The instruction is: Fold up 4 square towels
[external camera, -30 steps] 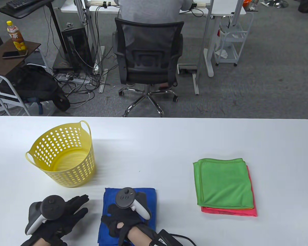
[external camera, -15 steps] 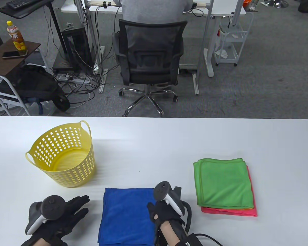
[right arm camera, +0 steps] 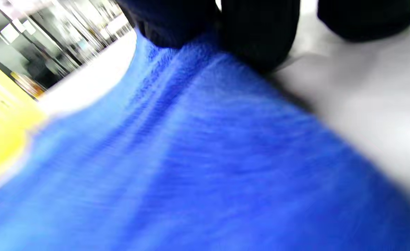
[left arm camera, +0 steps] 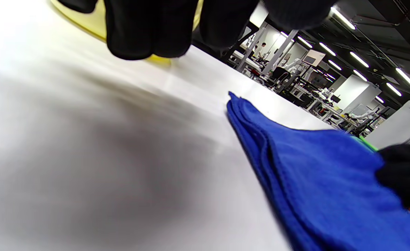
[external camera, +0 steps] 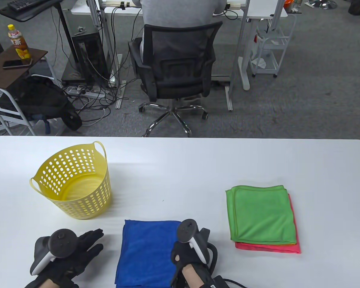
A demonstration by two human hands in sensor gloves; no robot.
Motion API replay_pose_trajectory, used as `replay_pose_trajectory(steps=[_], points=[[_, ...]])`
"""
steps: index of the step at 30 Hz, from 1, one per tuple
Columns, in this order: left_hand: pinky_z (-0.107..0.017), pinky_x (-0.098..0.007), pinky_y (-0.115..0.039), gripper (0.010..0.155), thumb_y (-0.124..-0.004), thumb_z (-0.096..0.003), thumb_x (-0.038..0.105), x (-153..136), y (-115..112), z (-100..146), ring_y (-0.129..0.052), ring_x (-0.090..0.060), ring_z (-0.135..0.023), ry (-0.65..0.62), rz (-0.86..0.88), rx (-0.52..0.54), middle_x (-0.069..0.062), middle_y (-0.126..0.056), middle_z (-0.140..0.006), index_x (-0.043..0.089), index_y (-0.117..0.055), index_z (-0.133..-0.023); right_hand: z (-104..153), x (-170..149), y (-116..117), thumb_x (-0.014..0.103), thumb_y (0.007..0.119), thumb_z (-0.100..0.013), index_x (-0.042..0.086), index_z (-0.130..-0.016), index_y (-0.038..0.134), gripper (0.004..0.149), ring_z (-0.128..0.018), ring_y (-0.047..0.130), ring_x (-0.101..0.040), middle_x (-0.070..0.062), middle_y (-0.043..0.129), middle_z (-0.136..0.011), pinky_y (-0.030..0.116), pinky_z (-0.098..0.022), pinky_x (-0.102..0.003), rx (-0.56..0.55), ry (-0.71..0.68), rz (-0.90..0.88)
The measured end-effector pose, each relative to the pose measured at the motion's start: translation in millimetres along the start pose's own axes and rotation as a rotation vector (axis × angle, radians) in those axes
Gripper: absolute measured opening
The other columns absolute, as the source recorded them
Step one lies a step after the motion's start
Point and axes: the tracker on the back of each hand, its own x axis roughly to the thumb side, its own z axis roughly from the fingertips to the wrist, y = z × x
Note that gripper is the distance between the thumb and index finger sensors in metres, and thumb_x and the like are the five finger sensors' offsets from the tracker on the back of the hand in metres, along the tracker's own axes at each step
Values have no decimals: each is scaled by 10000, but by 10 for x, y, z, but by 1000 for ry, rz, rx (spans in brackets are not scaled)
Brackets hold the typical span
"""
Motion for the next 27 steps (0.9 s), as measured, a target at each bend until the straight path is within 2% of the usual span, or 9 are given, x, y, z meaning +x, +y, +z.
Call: replay_pose_trajectory(steps=[3,5,7,11,13,17,22,25,27], points=[[-825,-608,-499,679,-659,-508,591,-10,13,4,-753,-379,-1043,7,5,12,-84,-672,-1167,303,-636,-1122,101,2,-168,203,673,-533,97,-973,642,454,-819,804,-572,-371,625,-1019,785,-482,-714,-26,-137,-84],[-819,-628,-492,680,-658,-507,594,-24,23,4,-751,-378,-1046,15,10,20,-83,-669,-1168,308,-633,-1123,158,40,-297,209,664,-536,114,-982,633,457,-639,985,-436,-331,719,-970,897,-423,-591,-78,-245,-1],[-817,-635,-490,685,-656,-507,598,-34,27,0,-749,-378,-1048,19,12,20,-84,-657,-1174,315,-616,-1129,232,92,-415,232,664,-544,145,-989,637,454,-461,1051,-321,-267,811,-900,958,-287,-410,-159,-308,106],[-814,-630,-504,686,-656,-507,600,-54,24,-13,-752,-377,-1045,29,14,14,-85,-653,-1175,316,-614,-1130,266,229,-611,235,690,-536,153,-971,683,443,-290,1007,-171,-223,891,-743,908,-165,-290,-287,-388,377],[-812,-625,-513,685,-655,-507,600,-59,16,-17,-754,-380,-1042,33,13,11,-87,-651,-1176,319,-613,-1130,230,283,-730,217,708,-523,133,-950,716,435,-224,977,-152,-226,904,-683,880,-124,-270,-318,-412,377],[-813,-624,-512,682,-656,-507,600,-67,1,-21,-754,-380,-1042,41,7,7,-84,-650,-1176,323,-616,-1129,159,441,-1201,205,716,-517,124,-941,733,432,-181,969,-145,-233,909,-663,871,-93,-258,-320,-400,331],[-818,-619,-505,682,-657,-504,602,-88,2,-23,-747,-381,-1046,80,-50,38,-87,-645,-1179,329,-619,-1127,82,488,-2010,205,719,-519,122,-943,734,432,-182,971,-147,-229,913,-667,871,-93,-259,-373,-366,247],[-820,-616,-503,681,-658,-503,603,-94,-3,-28,-744,-381,-1049,96,-65,47,-82,-643,-1181,334,-617,-1127,-55,107,-2439,205,720,-521,123,-944,734,431,-186,972,-150,-230,913,-673,871,-96,-262,-396,-230,186],[-821,-615,-504,682,-658,-502,603,-103,-11,-37,-745,-377,-1049,109,-78,48,-80,-648,-1178,333,-619,-1126,-168,-250,-2594,206,721,-523,124,-947,734,432,-193,971,-155,-230,913,-679,869,-103,-267,-393,-151,164]])
